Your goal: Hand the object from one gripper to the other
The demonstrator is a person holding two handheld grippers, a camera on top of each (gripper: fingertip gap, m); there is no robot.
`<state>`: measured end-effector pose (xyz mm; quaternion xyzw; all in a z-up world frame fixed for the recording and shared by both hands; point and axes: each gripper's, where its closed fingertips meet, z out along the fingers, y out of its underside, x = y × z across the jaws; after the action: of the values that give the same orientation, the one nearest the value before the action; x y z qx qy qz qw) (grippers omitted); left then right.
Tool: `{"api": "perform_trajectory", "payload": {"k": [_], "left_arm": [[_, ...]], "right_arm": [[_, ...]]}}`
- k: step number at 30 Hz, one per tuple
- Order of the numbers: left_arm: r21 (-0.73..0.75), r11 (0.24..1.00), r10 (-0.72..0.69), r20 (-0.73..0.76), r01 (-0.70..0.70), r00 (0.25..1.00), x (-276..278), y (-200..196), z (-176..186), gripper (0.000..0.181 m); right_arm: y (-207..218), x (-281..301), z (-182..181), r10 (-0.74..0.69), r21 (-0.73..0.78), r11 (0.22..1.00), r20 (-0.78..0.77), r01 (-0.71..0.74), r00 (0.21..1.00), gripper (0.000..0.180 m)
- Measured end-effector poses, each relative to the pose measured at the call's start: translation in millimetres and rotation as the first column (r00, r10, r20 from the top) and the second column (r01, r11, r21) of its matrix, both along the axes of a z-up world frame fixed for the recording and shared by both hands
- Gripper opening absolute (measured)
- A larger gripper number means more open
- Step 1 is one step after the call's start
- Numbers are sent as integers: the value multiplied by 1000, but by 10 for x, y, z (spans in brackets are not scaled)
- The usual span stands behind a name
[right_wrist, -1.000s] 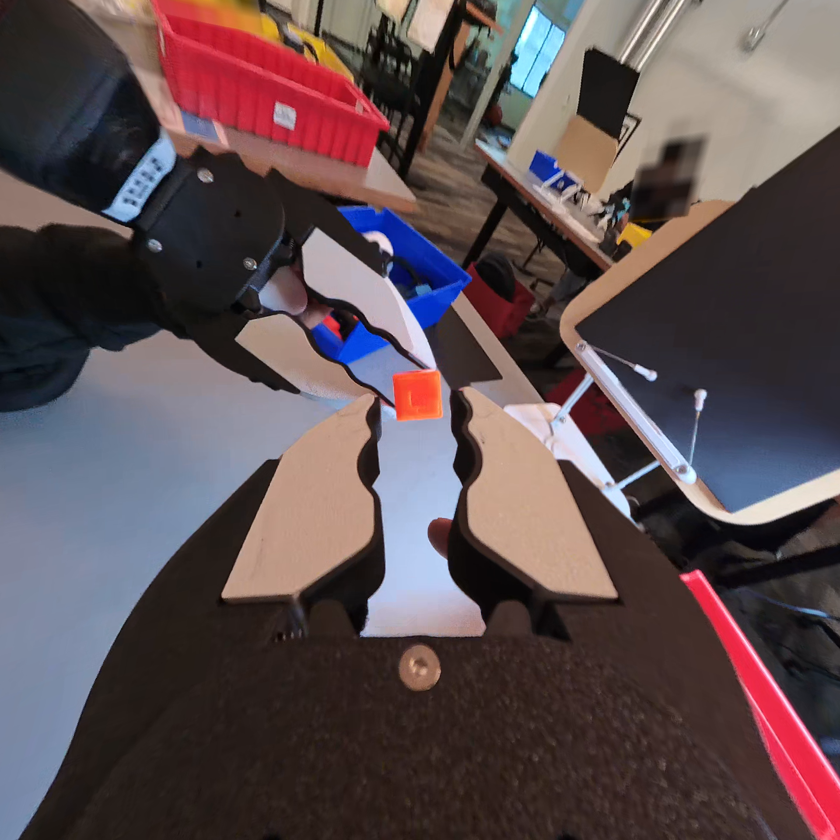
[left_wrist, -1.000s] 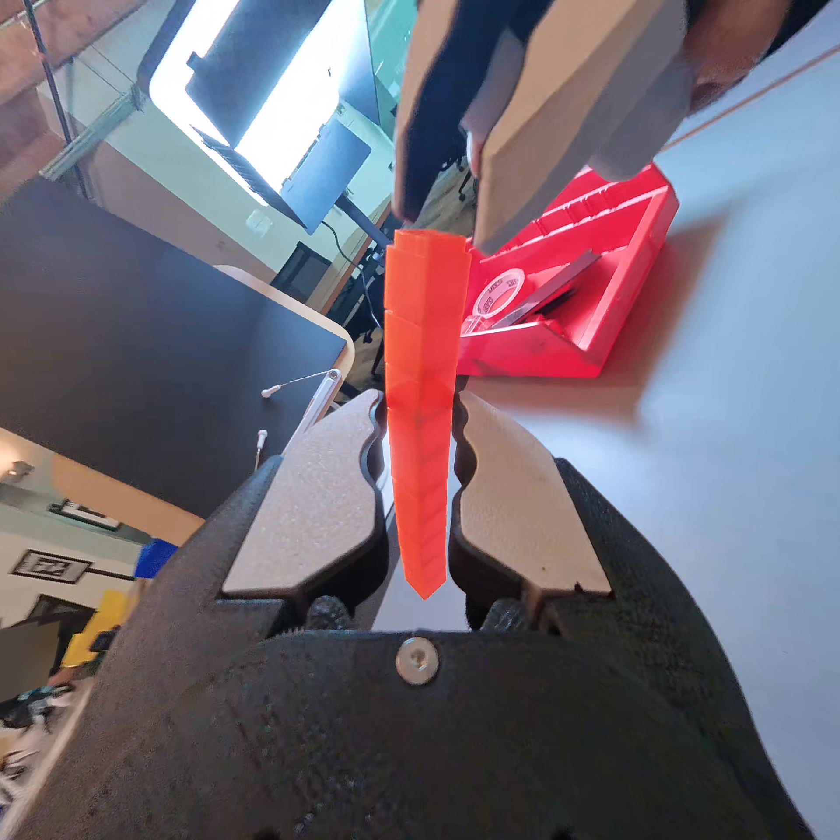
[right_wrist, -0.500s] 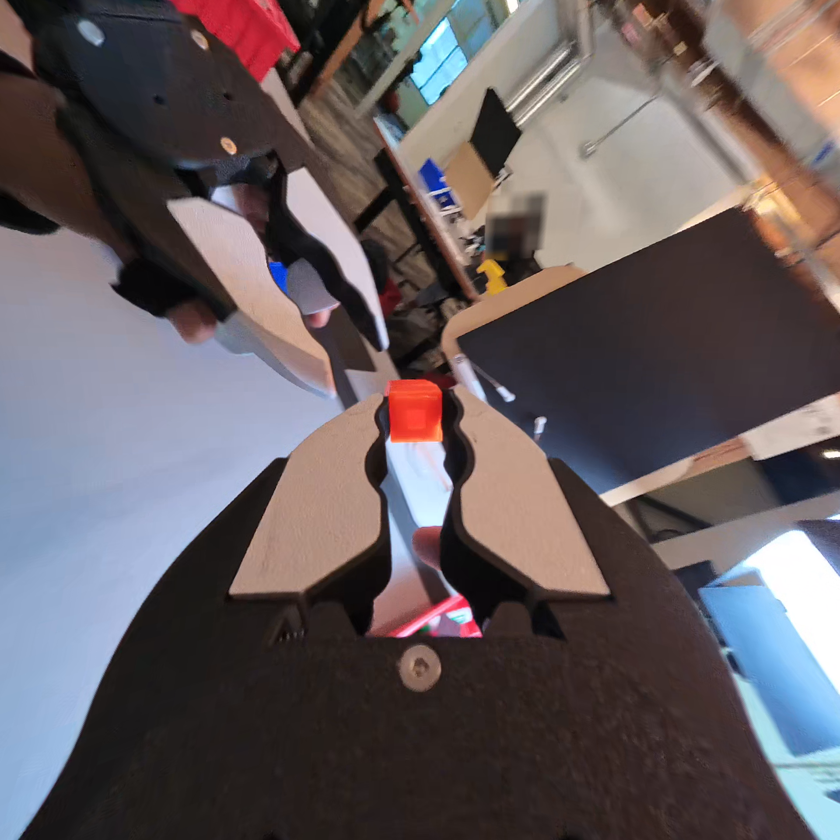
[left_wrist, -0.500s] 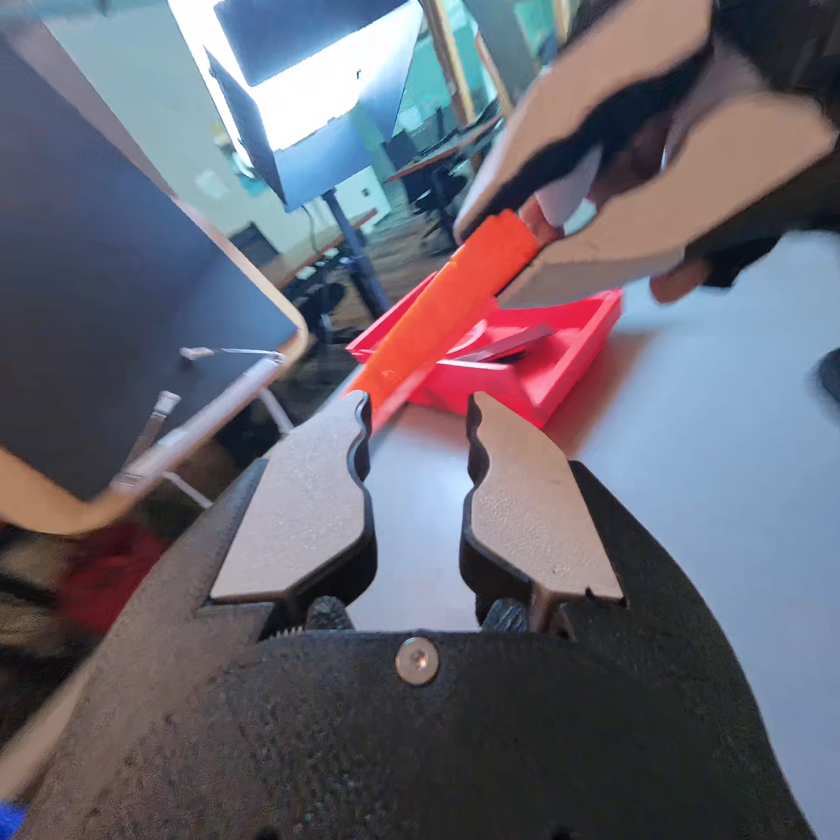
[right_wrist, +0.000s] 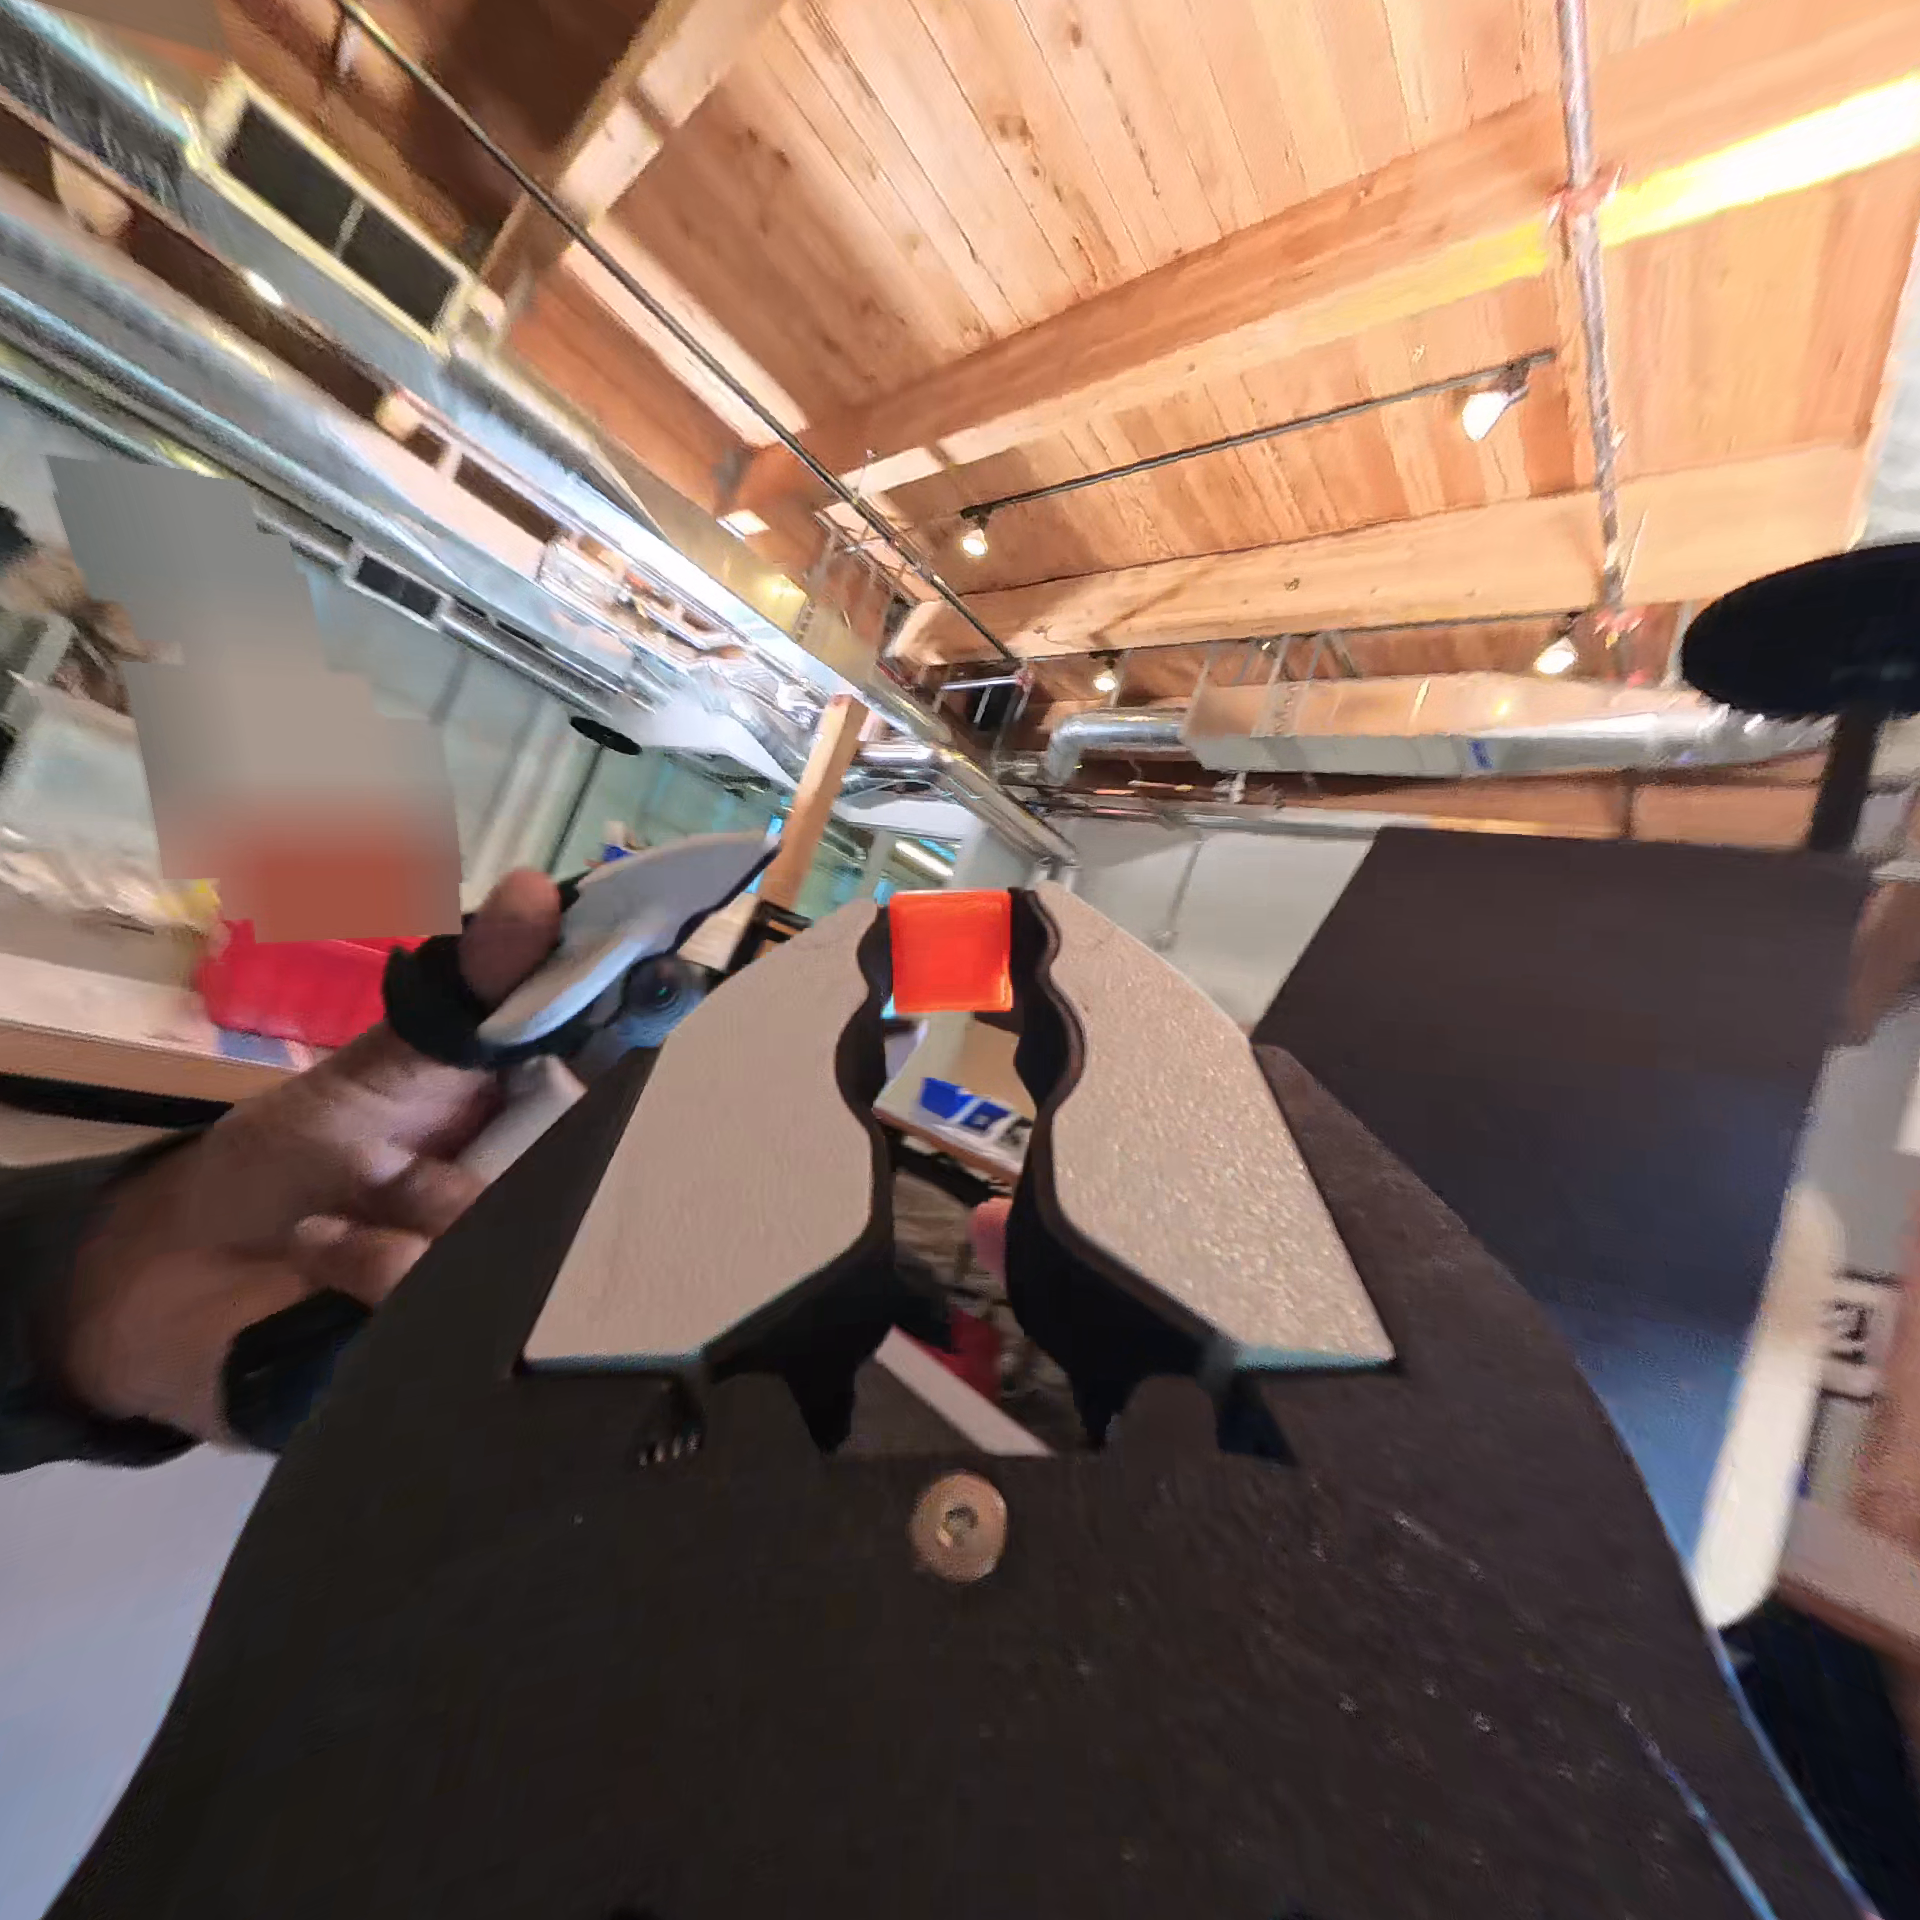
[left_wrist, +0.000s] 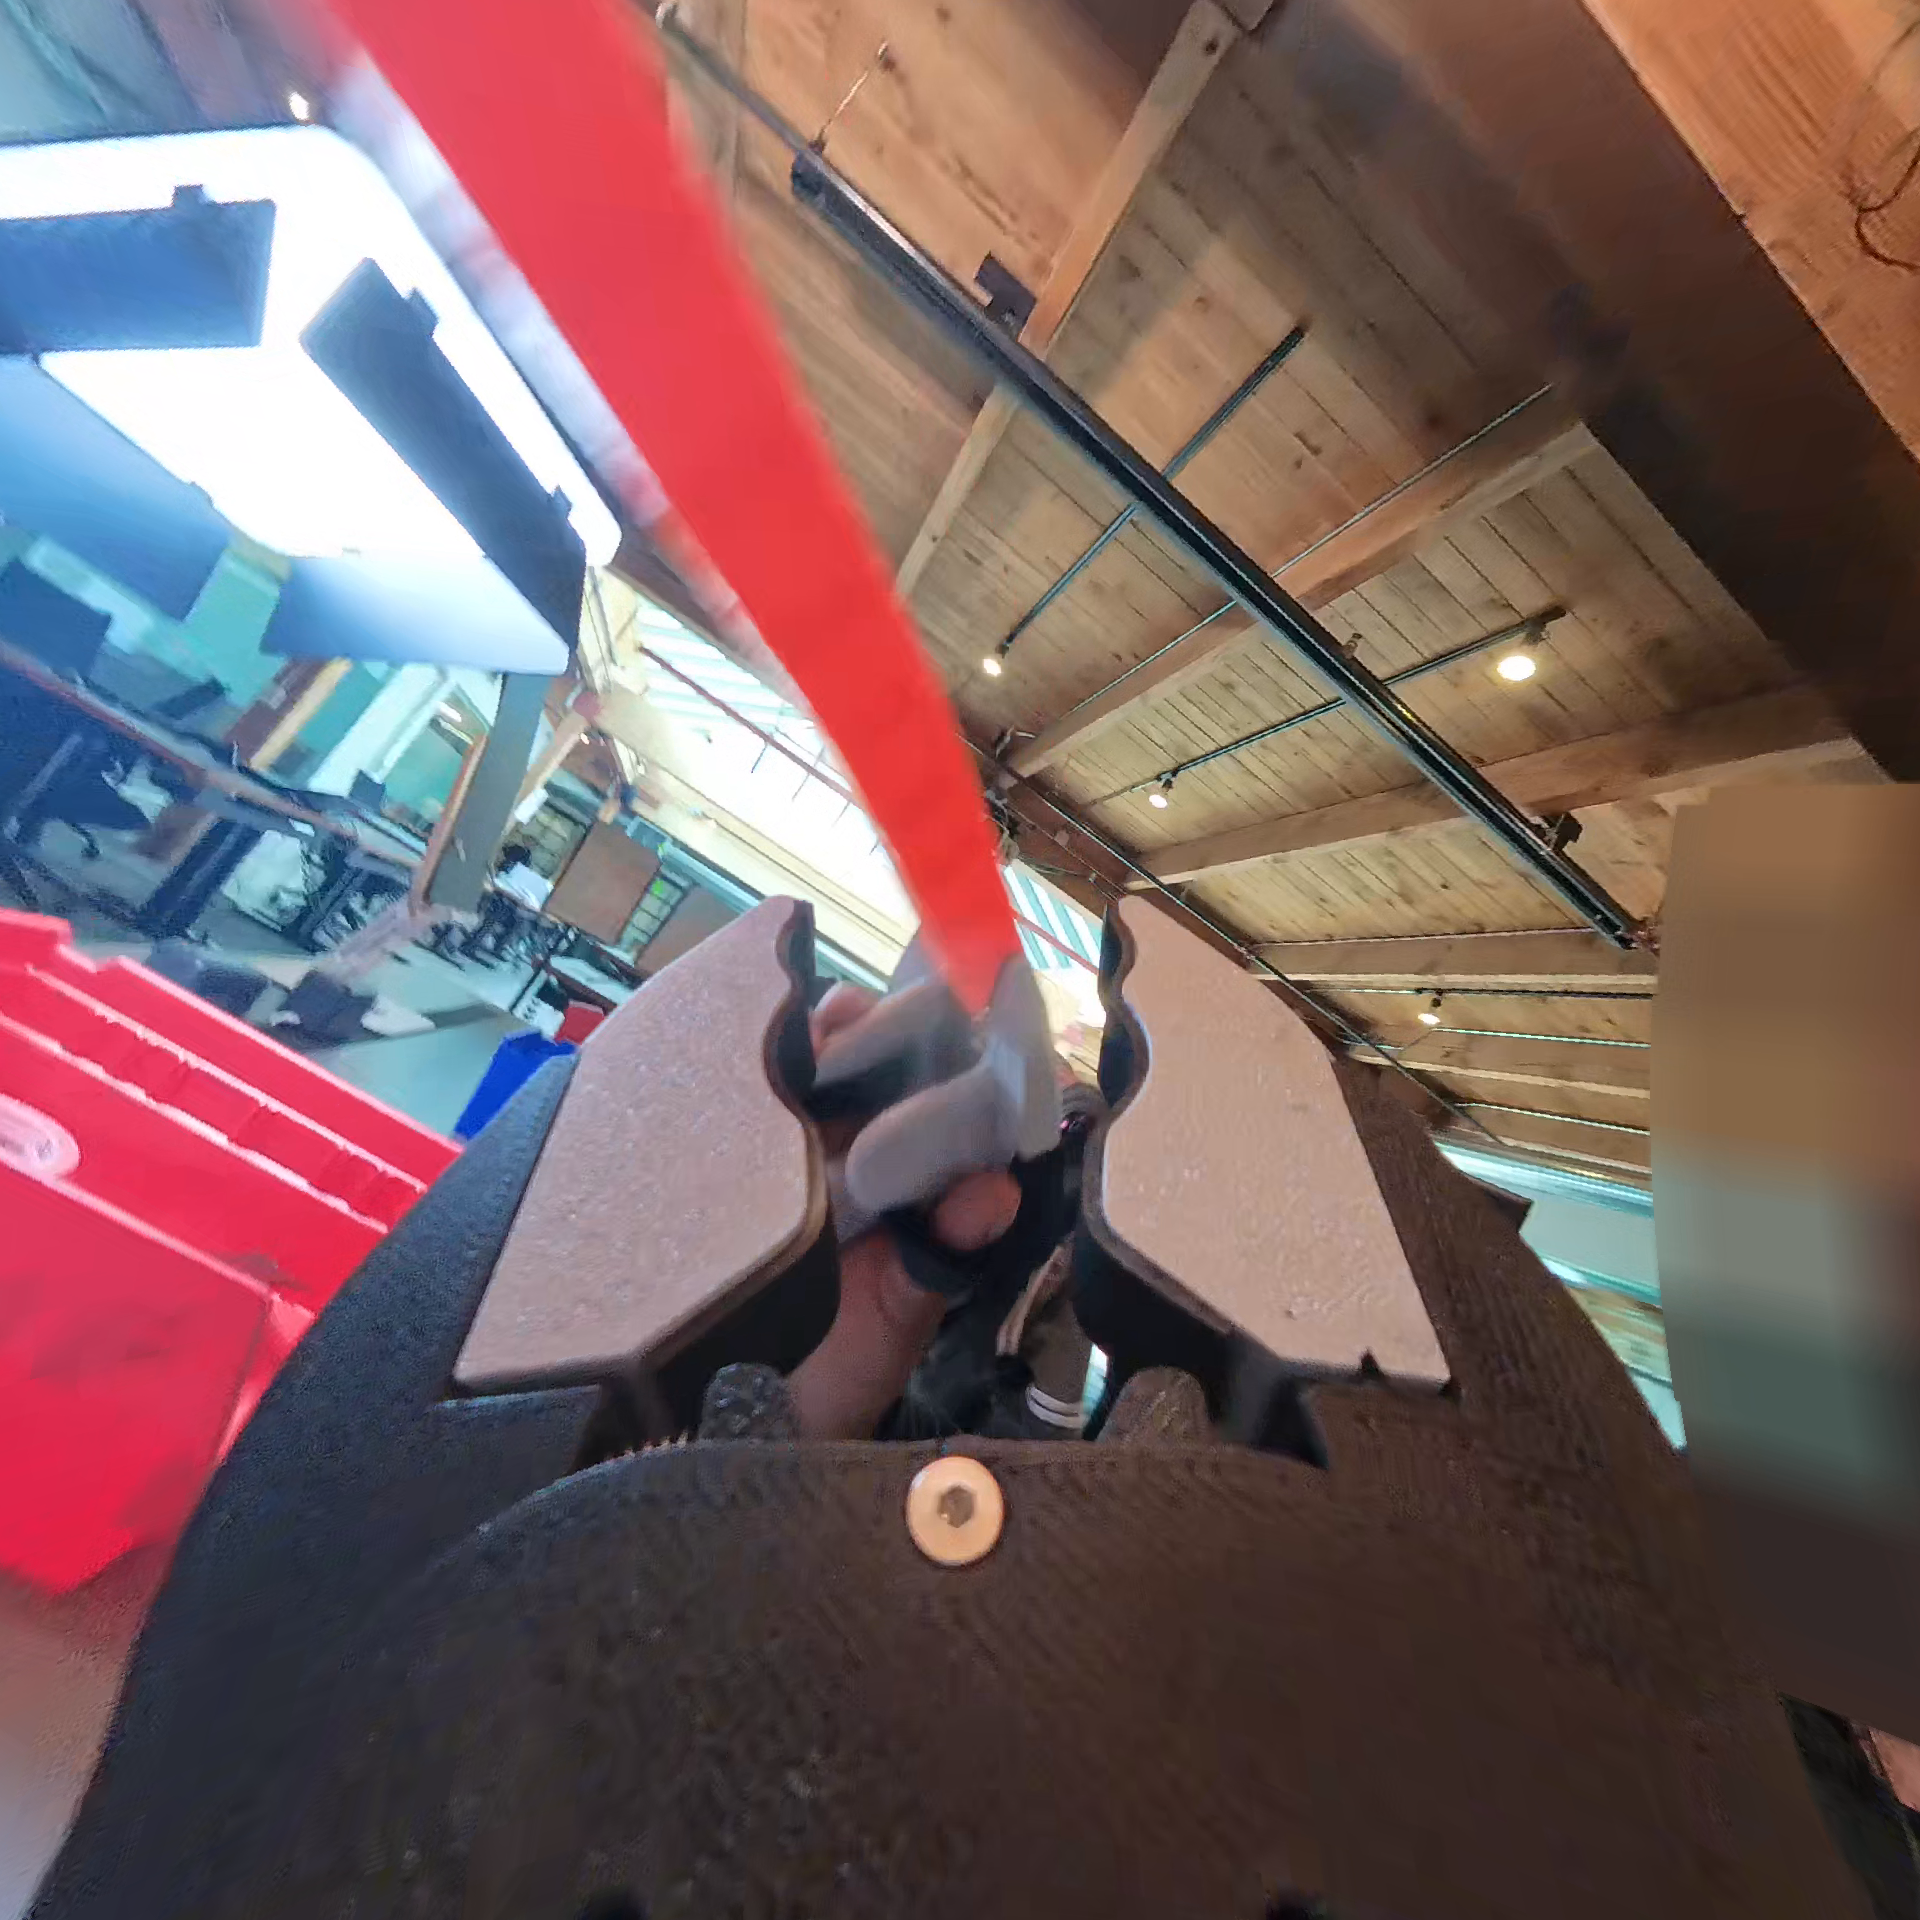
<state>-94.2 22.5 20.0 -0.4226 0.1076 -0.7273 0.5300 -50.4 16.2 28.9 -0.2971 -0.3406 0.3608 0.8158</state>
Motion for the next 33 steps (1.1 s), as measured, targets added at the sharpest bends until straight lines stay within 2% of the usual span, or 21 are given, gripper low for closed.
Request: {"api": "perform_trajectory", "payload": {"k": [2, 4, 5, 8, 11, 15, 17, 20, 28, 33], "left_arm": [[6, 996, 86, -30, -86, 996, -59, 22, 33, 49], [29, 986, 164, -52, -163, 985, -172, 62, 30, 27], [36, 981, 194, -79, -191, 978, -208, 86, 18, 21], [64, 964, 264, -171, -257, 949, -237, 136, -7, 24], [73, 951, 308, -259, -299, 916, -211, 181, -51, 41], [82, 922, 385, -322, -380, 865, -262, 271, -138, 27], [125, 926, 376, -364, -356, 852, -262, 257, -164, 25], [178, 943, 332, -468, -281, 819, -260, 215, -215, 23], [124, 989, 142, -623, -82, 769, -158, 30, -351, 23], [171, 984, 160, -697, -56, 699, -8, -13, -468, 23]], "right_arm": [[-6, -109, -112, 50, -57, 997, -8, -50, 999, 22], [-10, -216, -223, 61, -70, 996, 42, -58, 997, 22], [21, -255, -280, 40, -71, 997, 72, -35, 997, 22], [114, -312, -426, 4, -63, 998, 138, 5, 990, 22], [200, -350, -548, -145, 37, 989, 208, 141, 967, 22], [133, -505, -749, -341, 265, 927, 305, 264, 889, 22], [101, -595, -862, -390, 337, 901, 354, 273, 850, 24], [62, -683, -970, -330, 323, 926, 439, 196, 836, 26], [-45, -718, -1043, -329, 420, 901, 493, 111, 805, 45], [-74, -762, -1101, -357, 445, 888, 512, 114, 781, 54]]}}
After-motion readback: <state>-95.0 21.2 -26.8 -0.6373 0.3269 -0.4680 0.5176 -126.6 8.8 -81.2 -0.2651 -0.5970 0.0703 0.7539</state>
